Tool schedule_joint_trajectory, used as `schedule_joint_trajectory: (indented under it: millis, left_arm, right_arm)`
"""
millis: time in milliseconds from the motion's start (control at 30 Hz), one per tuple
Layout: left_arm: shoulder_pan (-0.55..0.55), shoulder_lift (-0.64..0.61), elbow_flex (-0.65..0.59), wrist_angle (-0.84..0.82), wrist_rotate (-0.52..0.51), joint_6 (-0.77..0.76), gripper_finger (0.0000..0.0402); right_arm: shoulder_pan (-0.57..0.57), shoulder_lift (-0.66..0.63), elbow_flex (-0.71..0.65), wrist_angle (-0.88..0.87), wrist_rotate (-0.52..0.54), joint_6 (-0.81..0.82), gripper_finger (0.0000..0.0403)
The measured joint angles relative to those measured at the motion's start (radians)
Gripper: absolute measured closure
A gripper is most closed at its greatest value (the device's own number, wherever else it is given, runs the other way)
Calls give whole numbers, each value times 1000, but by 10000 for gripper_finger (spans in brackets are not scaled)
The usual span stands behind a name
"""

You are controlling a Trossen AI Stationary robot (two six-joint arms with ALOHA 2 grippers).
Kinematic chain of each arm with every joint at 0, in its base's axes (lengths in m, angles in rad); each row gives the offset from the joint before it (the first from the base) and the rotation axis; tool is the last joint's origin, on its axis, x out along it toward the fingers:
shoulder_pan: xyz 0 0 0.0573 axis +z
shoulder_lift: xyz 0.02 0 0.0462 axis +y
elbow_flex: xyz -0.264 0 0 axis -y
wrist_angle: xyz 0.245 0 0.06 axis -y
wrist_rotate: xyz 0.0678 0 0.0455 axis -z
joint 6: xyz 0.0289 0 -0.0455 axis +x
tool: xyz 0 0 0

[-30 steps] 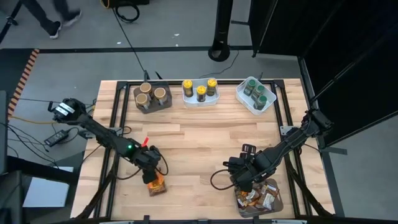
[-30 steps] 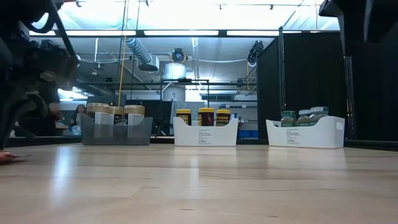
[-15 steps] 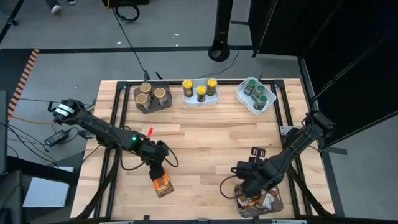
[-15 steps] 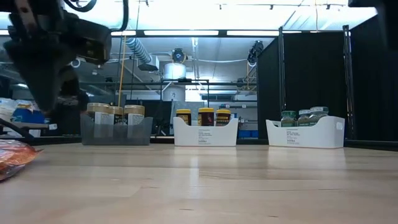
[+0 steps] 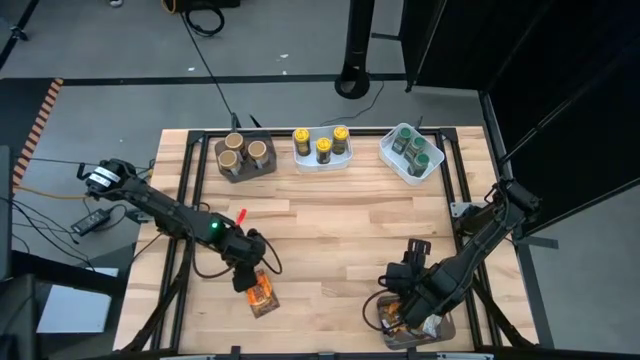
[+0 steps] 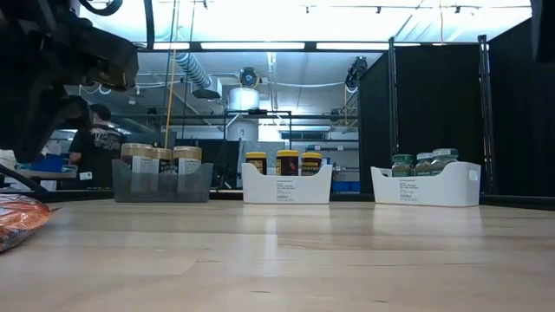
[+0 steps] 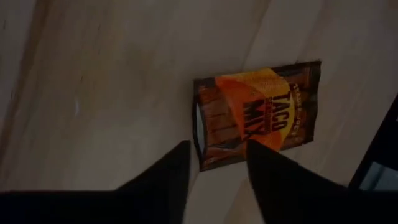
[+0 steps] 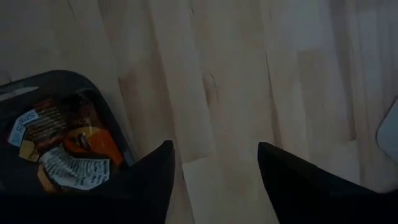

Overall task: Sort spices by type
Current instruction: Put the orange seasoning pack into the bottom black bin

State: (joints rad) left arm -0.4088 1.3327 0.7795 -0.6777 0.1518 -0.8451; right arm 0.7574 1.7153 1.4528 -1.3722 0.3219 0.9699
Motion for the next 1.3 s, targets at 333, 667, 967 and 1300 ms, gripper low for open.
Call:
schedule_joint_trajectory:
  millis: [333, 667, 967, 1300]
  left_arm:
    - [-30, 147, 0, 33, -23, -30, 122]
    - [-57, 246, 3, 116, 18, -5, 195]
    - [-16, 232, 17, 138, 51, 43, 393]
    - [220, 181, 246, 92, -42, 311, 399]
  right_arm:
    - [1, 0, -51, 0, -55, 60, 119]
    - [7, 0, -55, -38, -62, 57, 134]
    - [8, -3, -49, -150, -56, 57, 183]
    - [28, -222, -33, -199, 111, 212, 251]
